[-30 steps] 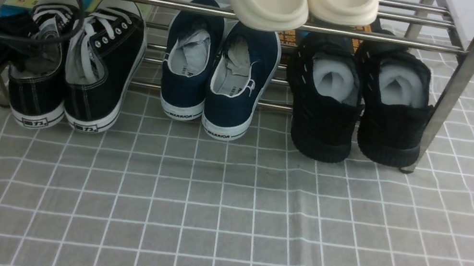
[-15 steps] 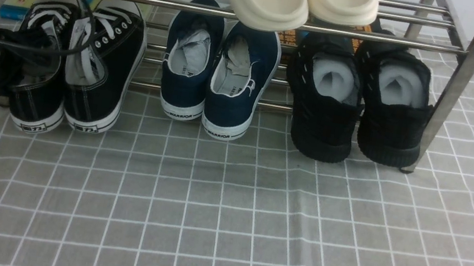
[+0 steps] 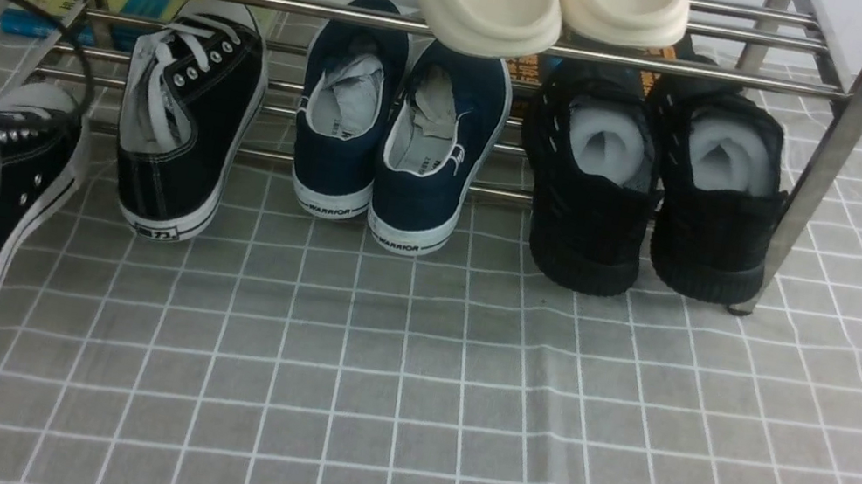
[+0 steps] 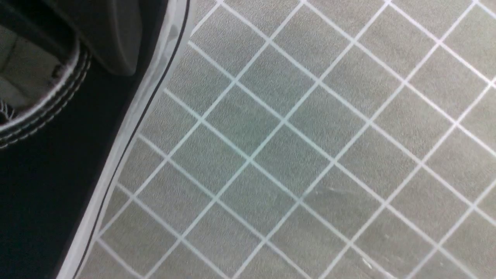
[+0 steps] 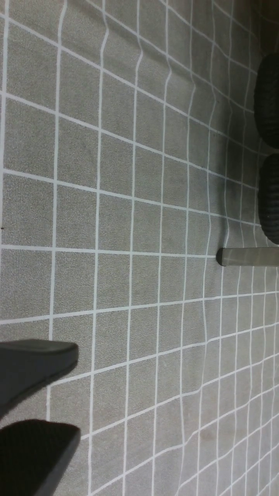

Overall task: Take the shoes off the shelf with your hand from the grey coffee tablecloth.
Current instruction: 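Set the held shoe down on the floor in front of the rack with the left gripper, then grasp the leftmost shoe on the bottom shelf of the shoe rack with the left gripper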

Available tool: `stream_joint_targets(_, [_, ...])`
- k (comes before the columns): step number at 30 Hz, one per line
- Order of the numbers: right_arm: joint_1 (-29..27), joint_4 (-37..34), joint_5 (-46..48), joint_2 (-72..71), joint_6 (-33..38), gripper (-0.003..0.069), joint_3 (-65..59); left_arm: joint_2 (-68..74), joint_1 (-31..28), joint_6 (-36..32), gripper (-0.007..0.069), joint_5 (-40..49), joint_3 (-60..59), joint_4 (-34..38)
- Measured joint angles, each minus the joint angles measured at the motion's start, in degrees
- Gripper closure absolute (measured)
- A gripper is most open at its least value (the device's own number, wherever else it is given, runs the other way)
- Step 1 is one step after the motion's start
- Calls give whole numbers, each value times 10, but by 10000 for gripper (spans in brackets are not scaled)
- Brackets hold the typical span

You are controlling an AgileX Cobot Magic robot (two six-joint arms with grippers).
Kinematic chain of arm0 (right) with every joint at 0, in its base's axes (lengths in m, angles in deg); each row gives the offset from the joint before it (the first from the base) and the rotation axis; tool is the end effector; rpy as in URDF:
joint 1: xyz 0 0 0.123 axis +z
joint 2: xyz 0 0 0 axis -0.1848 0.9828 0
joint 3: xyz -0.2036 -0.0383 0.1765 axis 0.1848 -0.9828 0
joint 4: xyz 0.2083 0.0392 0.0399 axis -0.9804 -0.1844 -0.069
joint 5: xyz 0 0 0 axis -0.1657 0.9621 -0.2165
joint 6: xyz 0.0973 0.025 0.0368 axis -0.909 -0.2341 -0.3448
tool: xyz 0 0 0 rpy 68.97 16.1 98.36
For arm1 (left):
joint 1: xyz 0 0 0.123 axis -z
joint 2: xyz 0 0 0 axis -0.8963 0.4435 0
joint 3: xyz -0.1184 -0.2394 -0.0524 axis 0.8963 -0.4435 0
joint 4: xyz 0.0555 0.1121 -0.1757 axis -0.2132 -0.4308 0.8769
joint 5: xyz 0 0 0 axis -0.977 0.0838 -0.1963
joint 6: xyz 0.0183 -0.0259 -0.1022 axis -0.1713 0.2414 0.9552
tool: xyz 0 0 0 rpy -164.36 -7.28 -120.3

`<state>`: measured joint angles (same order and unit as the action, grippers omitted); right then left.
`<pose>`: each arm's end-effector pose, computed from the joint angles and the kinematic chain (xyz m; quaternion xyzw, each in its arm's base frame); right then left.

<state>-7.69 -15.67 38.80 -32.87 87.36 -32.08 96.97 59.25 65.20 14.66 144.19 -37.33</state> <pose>0.0435 0.0044 0.1695 -0.0150 0.8058 0.0323 0.5912 0.2321 0.0378 0.2697 -0.3409 0.9155 0.0386 0.2103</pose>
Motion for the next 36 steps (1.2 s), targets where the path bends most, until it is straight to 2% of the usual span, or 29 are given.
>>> stream_joint_targets(7, [0, 0, 0, 0, 0, 420, 0, 0, 0, -2, 599, -111, -115, -4])
stream_joint_targets(13, [0, 0, 0, 0, 0, 420, 0, 0, -1, -2, 566, -123, -150, -23])
stream_joint_targets(16, [0, 0, 0, 0, 0, 420, 0, -1, -1, -2, 522, -123, -155, -34])
stream_joint_targets(22, [0, 0, 0, 0, 0, 420, 0, -1, -1, -2, 341, -79, -126, -70])
stream_joint_targets(23, [0, 0, 0, 0, 0, 420, 0, -1, -1, -2, 299, -53, -106, -78])
stream_joint_targets(25, [0, 0, 0, 0, 0, 420, 0, -2, -1, -2, 261, -30, -73, -80])
stream_joint_targets(26, [0, 0, 0, 0, 0, 420, 0, -2, -1, -7, 211, -8, -29, -70])
stream_joint_targets(28, [0, 0, 0, 0, 0, 420, 0, -2, 3, -13, 193, -8, -3, -54])
stream_joint_targets(31, [0, 0, 0, 0, 0, 420, 0, 6, 37, -35, 168, -72, 40, 12])
stream_joint_targets(33, [0, 0, 0, 0, 0, 420, 0, 13, 50, -36, 166, -96, 43, 25])
stream_joint_targets(36, [0, 0, 0, 0, 0, 420, 0, 50, 87, -39, 162, -196, 45, 48])
